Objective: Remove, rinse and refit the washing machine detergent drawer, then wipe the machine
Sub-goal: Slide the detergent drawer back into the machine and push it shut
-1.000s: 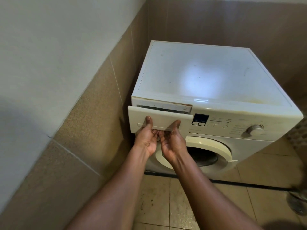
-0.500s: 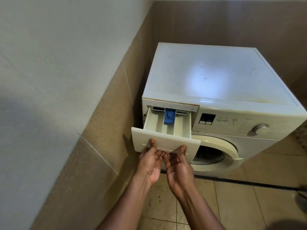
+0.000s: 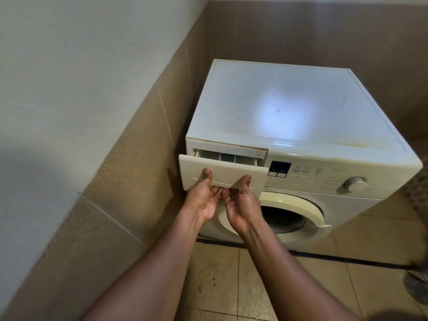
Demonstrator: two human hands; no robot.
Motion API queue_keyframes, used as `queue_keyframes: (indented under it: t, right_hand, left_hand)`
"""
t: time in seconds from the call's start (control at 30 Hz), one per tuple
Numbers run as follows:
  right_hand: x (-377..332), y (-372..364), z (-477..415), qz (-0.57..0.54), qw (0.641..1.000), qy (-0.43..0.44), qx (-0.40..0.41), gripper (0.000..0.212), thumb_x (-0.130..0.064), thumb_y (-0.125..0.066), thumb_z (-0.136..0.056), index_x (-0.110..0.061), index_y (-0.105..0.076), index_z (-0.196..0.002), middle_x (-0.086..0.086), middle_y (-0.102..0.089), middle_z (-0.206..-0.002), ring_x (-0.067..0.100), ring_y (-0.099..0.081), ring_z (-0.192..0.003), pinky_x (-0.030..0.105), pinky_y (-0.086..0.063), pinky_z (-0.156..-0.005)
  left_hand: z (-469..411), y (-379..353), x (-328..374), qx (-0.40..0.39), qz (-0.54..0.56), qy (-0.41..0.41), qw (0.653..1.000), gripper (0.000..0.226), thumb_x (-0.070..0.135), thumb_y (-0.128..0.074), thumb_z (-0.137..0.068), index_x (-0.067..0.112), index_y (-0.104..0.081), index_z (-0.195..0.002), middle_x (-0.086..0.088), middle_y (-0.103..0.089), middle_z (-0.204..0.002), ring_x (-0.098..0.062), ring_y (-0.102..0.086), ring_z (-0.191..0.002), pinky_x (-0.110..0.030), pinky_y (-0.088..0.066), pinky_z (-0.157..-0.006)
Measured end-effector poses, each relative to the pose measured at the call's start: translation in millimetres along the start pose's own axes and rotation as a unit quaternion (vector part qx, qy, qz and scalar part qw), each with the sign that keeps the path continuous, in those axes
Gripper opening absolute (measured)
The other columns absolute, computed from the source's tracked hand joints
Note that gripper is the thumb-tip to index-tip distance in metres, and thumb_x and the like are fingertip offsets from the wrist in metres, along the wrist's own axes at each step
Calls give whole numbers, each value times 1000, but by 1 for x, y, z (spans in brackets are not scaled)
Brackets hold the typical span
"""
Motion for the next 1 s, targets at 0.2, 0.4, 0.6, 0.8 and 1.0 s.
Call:
queue_keyframes:
  t: [0.2, 0.4, 0.6, 0.8, 1.0]
  right_hand:
    - [-16, -17, -46, 3, 1000, 6, -11, 47, -35, -52, -98, 5, -55, -122, 26, -63, -123, 30, -68, -101, 32, -58, -87]
    - [-22, -23, -69, 13, 1000, 11, 1, 44, -35, -53, -98, 5, -57, -115, 27, -62, -125, 31, -66, -100, 30, -57, -83]
    - [-21, -13, -69, 172, 984, 18, 31, 68, -52, -46, -98, 12, -57, -118, 28, -67, -109, 26, -68, -87, 36, -57, -84]
    - [-73, -6, -10, 670, 720, 167, 68, 37, -43, -50, -99, -15, -62, -121, 5, -67, -116, 18, -62, -96, 36, -53, -83]
    - [-154, -3, 74, 852, 468, 222, 74, 46, -43, -49, -98, -19, -51, -137, 4, -53, -138, 23, -47, -127, 38, -43, -102]
  left_hand:
    - [-40, -20, 10, 3, -10, -11, 1000, 42, 28, -60, -96, 8, -56, -132, -16, -73, -101, -27, -71, -92, -34, -59, -68]
    - [-59, -33, 15, 7, -28, -22, 999, 38, 28, -58, -98, 6, -56, -128, -17, -71, -102, -30, -69, -94, -37, -57, -81]
    - [-48, -23, 17, 65, -253, -40, 964, 49, 49, -52, -97, 11, -56, -127, -19, -68, -112, -30, -66, -101, -37, -55, -88]
    - [25, -47, 8, -7, -816, -220, 535, 61, 46, -45, -99, 19, -28, -151, -7, -37, -151, -27, -34, -139, -43, -34, -113]
    - [99, -132, -32, -130, -888, -309, 316, 62, 36, -42, -101, 19, -17, -155, -5, -27, -159, -23, -22, -147, -45, -12, -124]
Point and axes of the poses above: each hand's wrist, its own z-axis away from the middle knuckle, its own y-axis out of the back of the hand, x = y × z, the point moved 7 cm from there along -z, towards the middle knuckle
